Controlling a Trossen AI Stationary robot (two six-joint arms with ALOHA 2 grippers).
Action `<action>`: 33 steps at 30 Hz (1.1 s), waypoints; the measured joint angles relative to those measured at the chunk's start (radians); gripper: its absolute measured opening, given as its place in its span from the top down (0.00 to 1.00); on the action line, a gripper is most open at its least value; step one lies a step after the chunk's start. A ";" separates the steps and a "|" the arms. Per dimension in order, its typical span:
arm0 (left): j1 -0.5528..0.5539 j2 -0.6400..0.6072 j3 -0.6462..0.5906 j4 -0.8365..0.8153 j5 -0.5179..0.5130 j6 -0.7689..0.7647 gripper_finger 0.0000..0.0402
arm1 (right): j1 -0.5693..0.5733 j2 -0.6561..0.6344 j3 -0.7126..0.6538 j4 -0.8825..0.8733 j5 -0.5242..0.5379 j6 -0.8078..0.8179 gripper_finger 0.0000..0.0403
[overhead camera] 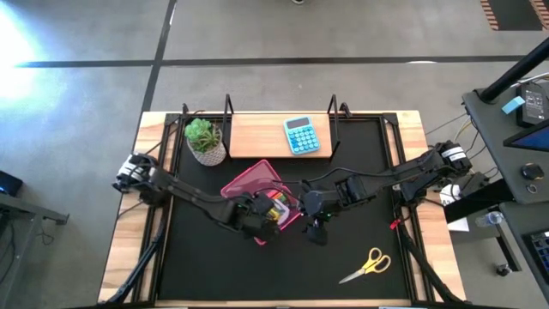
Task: Pack school essentials
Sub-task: Put the yellow crayon box into the red supply box
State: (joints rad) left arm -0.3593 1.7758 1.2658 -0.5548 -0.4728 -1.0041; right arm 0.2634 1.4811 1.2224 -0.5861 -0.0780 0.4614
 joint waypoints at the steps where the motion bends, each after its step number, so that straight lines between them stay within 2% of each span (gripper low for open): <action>1: 0.000 0.007 0.000 0.001 0.000 0.000 0.27 | 0.000 0.000 0.000 0.000 0.001 0.000 0.34; 10: 0.000 0.065 -0.014 0.038 0.023 -0.004 0.27 | 0.000 0.000 0.000 0.001 0.000 0.000 0.34; 29: 0.000 0.065 -0.062 0.023 0.057 0.010 0.27 | 0.000 0.000 0.000 0.000 0.000 0.000 0.34; 33: 0.000 0.065 -0.062 0.025 0.078 -0.011 0.22 | 0.000 0.000 0.000 0.001 0.000 0.000 0.34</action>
State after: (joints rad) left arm -0.3592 1.8412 1.2037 -0.5301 -0.3951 -1.0149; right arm 0.2634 1.4811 1.2224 -0.5854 -0.0776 0.4614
